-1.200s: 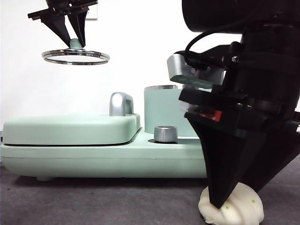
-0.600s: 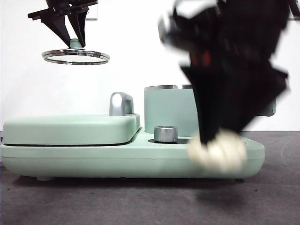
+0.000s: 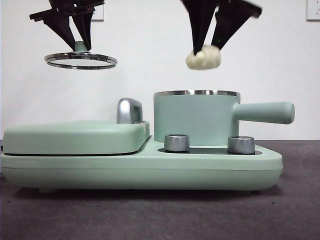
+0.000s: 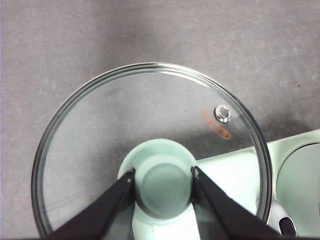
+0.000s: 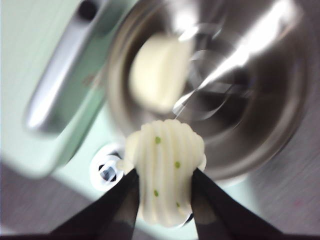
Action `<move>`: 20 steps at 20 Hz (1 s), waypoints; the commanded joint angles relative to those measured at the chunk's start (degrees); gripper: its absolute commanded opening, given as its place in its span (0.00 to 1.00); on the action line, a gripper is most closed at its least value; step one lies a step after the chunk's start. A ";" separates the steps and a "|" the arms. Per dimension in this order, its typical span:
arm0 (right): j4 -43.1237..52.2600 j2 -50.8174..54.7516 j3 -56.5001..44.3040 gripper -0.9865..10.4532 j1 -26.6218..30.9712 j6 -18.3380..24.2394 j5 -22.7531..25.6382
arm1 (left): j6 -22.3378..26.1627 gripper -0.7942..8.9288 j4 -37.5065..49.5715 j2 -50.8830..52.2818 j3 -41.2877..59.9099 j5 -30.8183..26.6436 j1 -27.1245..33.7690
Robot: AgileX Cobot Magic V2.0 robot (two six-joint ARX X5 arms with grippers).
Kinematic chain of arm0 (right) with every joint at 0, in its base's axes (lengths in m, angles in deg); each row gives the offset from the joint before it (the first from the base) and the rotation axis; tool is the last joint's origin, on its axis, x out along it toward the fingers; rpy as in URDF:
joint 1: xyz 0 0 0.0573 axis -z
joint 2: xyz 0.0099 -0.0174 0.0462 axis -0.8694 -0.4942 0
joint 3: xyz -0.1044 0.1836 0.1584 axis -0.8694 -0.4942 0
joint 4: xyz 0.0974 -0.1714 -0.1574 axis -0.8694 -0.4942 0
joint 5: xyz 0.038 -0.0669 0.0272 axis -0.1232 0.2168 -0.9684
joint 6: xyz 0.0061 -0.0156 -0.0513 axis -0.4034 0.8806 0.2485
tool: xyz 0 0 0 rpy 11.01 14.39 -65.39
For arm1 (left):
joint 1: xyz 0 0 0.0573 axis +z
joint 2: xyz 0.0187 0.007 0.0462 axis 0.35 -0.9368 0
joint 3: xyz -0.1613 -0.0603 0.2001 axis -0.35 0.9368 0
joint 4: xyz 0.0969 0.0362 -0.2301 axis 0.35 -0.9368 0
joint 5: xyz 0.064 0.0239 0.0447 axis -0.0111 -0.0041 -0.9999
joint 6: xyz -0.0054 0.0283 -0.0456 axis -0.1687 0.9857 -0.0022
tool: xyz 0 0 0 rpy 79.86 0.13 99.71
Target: Put the buns in a small steamer
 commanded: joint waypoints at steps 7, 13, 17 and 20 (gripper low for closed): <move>1.84 -12.98 5.62 0.22 4.44 3.04 0.31 | -0.26 0.20 1.05 0.00 -2.34 0.09 -0.50; 1.90 -14.47 5.62 0.30 4.72 3.43 0.07 | -0.46 0.20 1.14 -0.09 -2.34 0.09 -0.50; 2.40 -14.45 5.62 0.34 4.83 3.52 0.09 | -0.74 0.20 1.29 -0.11 -2.34 0.09 -0.50; 2.62 -13.60 6.95 0.34 4.83 3.41 0.02 | -0.90 0.20 1.31 -0.11 -2.34 0.09 -0.50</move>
